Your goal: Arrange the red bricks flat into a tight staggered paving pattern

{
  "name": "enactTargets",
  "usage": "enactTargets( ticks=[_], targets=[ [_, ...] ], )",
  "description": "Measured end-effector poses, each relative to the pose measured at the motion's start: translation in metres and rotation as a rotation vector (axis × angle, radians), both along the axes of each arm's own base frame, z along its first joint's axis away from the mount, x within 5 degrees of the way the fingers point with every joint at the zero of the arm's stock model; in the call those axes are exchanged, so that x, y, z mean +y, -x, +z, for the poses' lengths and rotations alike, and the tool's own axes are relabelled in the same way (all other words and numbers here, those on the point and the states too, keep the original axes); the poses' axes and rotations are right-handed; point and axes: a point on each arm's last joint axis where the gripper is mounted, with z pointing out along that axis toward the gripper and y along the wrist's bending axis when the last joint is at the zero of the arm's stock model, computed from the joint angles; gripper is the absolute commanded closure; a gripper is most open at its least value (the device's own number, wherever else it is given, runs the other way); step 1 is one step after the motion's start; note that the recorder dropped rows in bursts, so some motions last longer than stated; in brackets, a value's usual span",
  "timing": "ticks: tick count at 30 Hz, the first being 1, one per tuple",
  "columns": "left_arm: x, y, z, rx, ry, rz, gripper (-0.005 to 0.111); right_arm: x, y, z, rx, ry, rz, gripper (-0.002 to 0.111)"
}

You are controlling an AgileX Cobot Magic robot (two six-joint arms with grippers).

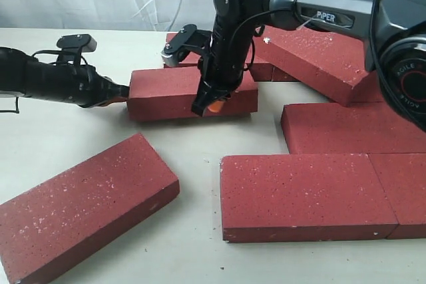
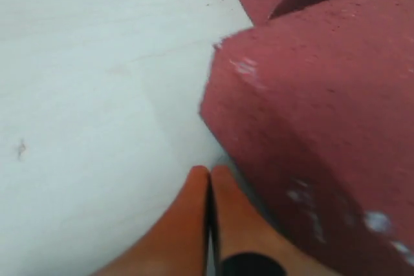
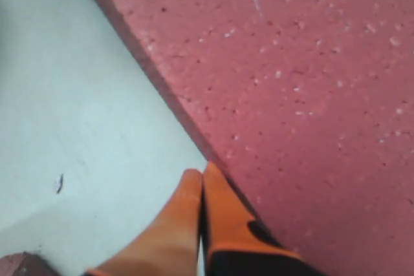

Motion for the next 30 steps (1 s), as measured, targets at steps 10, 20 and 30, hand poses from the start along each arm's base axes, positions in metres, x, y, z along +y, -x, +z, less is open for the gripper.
enactTargets(
  ticks=[10, 20, 30],
  targets=[
    [0.007, 0.0, 0.0, 0.005, 0.014, -0.003, 0.107, -0.004, 0.005, -0.007, 0.124, -0.075, -0.066, 0.109],
    [0.001, 0.007, 0.0, 0.059, 0.065, -0.066, 0.107, 0.01, 0.017, -0.002, 0.244, -0.185, -0.072, 0.109],
    [0.001, 0.006, -0.001, 0.073, 0.044, -0.053, 0.107, 0.037, 0.011, -0.025, 0.11, -0.265, -0.077, 0.109]
  ],
)
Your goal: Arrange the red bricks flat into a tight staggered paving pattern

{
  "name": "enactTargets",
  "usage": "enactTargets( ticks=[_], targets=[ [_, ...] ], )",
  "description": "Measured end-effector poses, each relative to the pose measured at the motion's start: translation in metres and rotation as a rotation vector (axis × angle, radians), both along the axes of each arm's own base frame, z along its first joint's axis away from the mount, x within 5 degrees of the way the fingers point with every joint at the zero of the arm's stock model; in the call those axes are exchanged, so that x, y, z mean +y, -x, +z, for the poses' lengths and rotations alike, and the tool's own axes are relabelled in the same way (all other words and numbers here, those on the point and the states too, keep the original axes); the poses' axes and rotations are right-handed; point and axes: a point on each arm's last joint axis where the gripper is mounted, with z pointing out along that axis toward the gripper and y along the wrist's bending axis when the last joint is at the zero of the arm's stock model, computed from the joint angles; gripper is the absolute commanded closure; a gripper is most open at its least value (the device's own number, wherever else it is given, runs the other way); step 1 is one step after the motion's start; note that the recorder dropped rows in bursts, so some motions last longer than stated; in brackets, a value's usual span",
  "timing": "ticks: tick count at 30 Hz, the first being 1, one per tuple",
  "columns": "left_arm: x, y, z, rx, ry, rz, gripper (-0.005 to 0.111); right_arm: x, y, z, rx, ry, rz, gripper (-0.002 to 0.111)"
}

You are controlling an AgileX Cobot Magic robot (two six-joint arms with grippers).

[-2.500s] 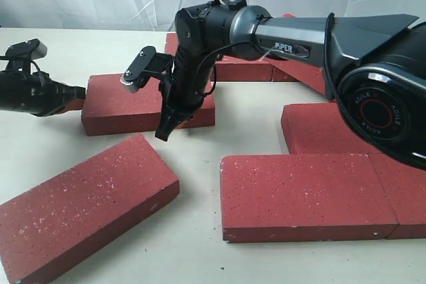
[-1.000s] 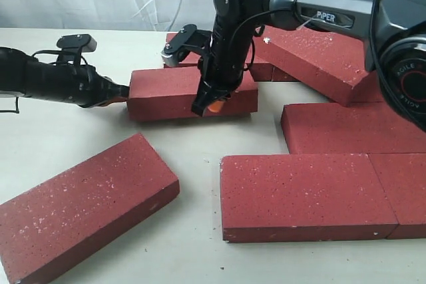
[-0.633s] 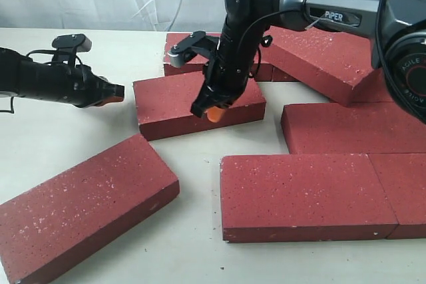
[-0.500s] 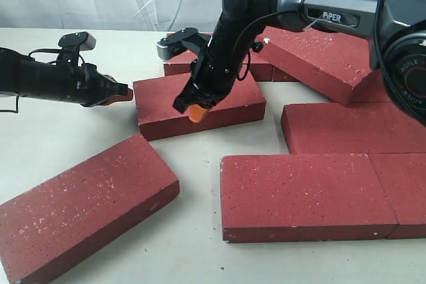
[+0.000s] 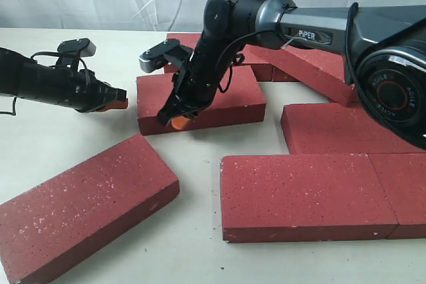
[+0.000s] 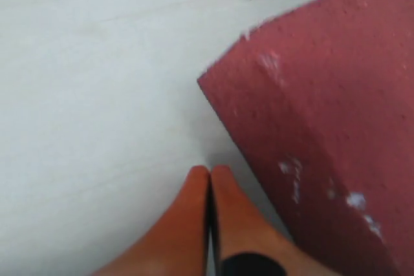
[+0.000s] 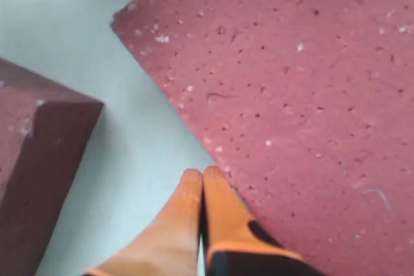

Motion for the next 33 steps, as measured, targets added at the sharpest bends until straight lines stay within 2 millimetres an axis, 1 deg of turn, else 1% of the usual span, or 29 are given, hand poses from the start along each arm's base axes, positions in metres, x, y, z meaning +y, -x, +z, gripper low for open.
enactTargets(
  ticks=[1, 5, 12, 15, 19, 22, 27, 33],
  targets=[
    [0.0, 0.0, 0.0, 0.0, 0.001, 0.002, 0.107, 0.001, -0.003, 0.001, -0.035, -0.014, -0.014, 0.109],
    [0.0, 0.0, 0.0, 0.001, 0.006, 0.008, 0.107, 0.002, -0.007, 0.001, -0.071, -0.024, -0.025, 0.109],
    [0.0, 0.0, 0.0, 0.002, 0.007, 0.009, 0.107, -0.003, -0.002, -0.001, -0.03, 0.039, 0.019, 0.109],
    [0.0, 0.0, 0.0, 0.002, 0.009, 0.008, 0.107, -0.008, 0.004, 0.004, 0.012, 0.083, 0.055, 0.109],
    [-0.002, 0.0, 0.002, 0.002, 0.032, -0.007, 0.107, -0.019, 0.01, 0.016, 0.04, 0.175, 0.117, 0.109],
    [-0.003, 0.001, 0.002, 0.003, 0.04, -0.013, 0.107, -0.031, 0.005, 0.017, 0.044, 0.216, 0.114, 0.109],
    [-0.003, 0.001, 0.002, 0.003, 0.042, -0.014, 0.107, -0.049, -0.007, 0.014, 0.051, 0.216, 0.065, 0.109],
    [-0.004, 0.0, 0.004, 0.003, 0.071, 0.002, 0.107, -0.06, -0.018, 0.006, 0.04, 0.217, 0.025, 0.109]
  ],
)
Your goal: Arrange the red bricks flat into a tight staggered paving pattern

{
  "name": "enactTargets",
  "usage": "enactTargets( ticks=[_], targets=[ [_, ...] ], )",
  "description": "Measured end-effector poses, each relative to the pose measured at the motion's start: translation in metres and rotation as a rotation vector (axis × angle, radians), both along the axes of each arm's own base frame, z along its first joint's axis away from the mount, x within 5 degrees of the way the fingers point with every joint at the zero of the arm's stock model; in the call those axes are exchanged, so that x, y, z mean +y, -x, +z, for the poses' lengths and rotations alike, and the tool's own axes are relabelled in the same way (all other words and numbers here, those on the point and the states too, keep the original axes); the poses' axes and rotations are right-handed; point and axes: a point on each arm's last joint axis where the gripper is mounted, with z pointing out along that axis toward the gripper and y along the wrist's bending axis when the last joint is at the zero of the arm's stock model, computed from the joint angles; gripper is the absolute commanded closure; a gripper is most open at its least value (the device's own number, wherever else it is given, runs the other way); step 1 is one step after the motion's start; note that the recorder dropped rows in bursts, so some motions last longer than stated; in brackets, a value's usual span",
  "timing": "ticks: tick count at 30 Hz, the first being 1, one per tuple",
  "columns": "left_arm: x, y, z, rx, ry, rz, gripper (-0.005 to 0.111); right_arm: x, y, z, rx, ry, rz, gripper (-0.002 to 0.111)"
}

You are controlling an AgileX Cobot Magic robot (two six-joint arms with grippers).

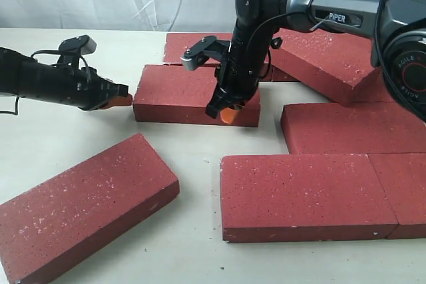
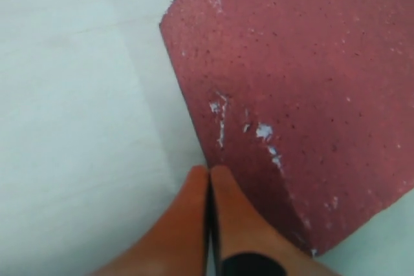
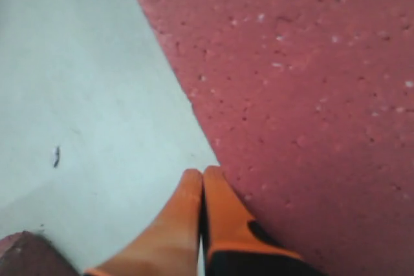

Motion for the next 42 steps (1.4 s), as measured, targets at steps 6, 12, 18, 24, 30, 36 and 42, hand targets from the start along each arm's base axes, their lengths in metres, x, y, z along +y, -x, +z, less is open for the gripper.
enactTargets(
  ticks=[6, 12, 18, 24, 30, 36, 42],
  targets=[
    [-0.006, 0.001, 0.002, -0.021, 0.02, -0.031, 0.107, -0.005, -0.008, 0.0, -0.043, -0.022, -0.044, 0.109],
    [-0.014, 0.001, 0.002, -0.041, 0.007, -0.045, 0.107, -0.008, -0.008, 0.0, -0.028, -0.012, -0.055, 0.109],
    [-0.017, 0.001, 0.003, -0.05, 0.015, -0.06, 0.107, -0.01, -0.007, 0.0, -0.007, -0.002, -0.06, 0.109],
    [-0.018, 0.002, 0.003, -0.05, 0.017, -0.064, 0.107, -0.012, -0.004, 0.0, 0.024, 0.024, -0.059, 0.109],
    [-0.015, 0.001, 0.003, -0.05, 0.015, -0.063, 0.107, -0.01, 0.001, 0.007, 0.073, -0.006, -0.069, 0.109],
    [0.004, -0.001, 0.006, -0.046, 0.003, -0.032, 0.107, -0.01, 0.003, 0.022, 0.047, -0.023, -0.069, 0.109],
    [0.026, -0.002, 0.012, -0.017, 0.013, 0.036, 0.107, -0.009, 0.005, 0.034, 0.037, -0.056, -0.076, 0.109]
  ],
)
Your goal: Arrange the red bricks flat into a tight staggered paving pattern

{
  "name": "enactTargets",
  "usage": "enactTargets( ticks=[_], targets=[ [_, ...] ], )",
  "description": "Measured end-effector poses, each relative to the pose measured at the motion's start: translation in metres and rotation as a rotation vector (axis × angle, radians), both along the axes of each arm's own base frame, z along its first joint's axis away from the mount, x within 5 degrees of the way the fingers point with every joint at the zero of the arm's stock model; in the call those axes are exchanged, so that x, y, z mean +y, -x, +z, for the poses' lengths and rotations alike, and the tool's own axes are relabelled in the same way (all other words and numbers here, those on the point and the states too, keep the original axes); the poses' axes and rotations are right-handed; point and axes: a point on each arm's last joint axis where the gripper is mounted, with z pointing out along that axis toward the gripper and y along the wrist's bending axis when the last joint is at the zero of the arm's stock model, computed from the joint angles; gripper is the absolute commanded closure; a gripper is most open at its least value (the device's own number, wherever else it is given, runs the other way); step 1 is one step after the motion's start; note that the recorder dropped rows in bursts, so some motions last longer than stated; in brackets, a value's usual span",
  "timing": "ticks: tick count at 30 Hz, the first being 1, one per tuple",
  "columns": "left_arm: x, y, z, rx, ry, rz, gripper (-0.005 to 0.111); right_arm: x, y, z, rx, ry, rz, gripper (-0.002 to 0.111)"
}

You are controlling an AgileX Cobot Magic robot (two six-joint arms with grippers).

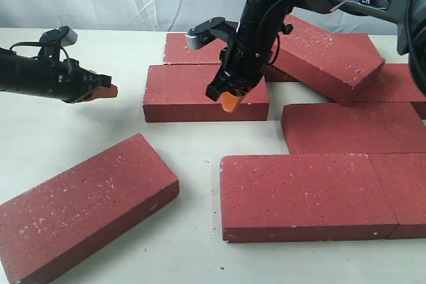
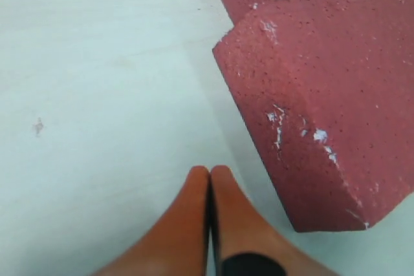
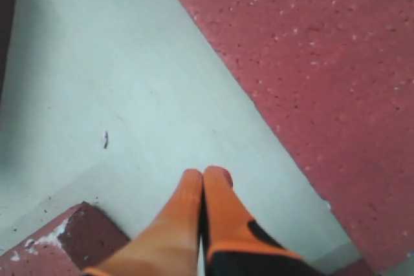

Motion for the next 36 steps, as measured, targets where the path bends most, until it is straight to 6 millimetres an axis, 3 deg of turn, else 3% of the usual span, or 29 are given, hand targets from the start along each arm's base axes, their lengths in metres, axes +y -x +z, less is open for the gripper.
enactTargets(
  ticks=[9, 22, 36],
  targets=[
    [-0.008, -0.001, -0.005, 0.019, -0.036, 0.021, 0.107, 0.01, 0.003, -0.007, 0.056, -0.071, -0.004, 0.109],
    [-0.053, -0.007, -0.019, 0.012, -0.059, -0.062, 0.107, 0.013, 0.002, -0.038, 0.108, -0.046, 0.021, 0.109],
    [-0.083, -0.006, -0.025, -0.003, -0.067, -0.123, 0.107, 0.009, 0.001, -0.039, 0.085, 0.0, 0.041, 0.109]
  ],
)
